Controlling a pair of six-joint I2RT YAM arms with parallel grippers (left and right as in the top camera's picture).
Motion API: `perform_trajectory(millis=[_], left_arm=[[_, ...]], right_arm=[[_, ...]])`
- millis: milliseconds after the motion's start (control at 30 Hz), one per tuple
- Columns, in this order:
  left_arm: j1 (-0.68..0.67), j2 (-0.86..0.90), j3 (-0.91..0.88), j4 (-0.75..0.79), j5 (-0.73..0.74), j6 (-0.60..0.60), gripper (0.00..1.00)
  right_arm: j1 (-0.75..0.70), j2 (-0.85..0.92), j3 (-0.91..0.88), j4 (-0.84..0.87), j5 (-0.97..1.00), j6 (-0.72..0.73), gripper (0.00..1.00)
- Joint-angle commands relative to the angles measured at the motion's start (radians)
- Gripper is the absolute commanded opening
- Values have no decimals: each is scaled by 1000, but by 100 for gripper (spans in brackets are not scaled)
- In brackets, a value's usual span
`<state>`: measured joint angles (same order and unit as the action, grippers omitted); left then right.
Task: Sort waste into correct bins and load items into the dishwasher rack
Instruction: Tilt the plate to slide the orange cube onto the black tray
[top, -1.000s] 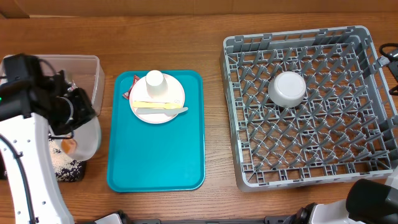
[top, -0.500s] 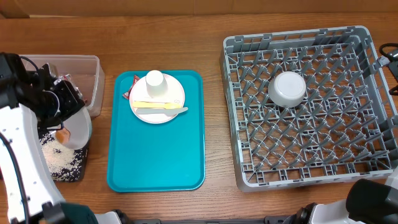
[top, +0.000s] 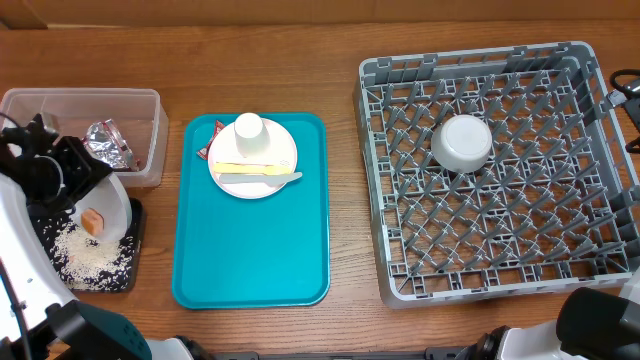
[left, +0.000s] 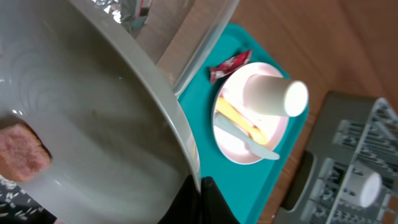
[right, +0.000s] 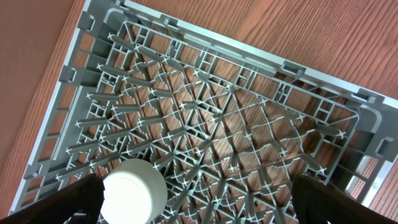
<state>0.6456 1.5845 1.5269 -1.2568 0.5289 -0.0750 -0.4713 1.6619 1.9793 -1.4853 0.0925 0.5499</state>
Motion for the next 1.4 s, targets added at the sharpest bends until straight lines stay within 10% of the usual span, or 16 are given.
perform_trajectory(millis=[0,1367], left_arm=[[55,-1,13,-3,147,74,4],[343,-1,-102,-2,496,210,4]], right_arm=[[-2,1,10,2,-1,4,100],[-2,1,9,2,-1,4,100]])
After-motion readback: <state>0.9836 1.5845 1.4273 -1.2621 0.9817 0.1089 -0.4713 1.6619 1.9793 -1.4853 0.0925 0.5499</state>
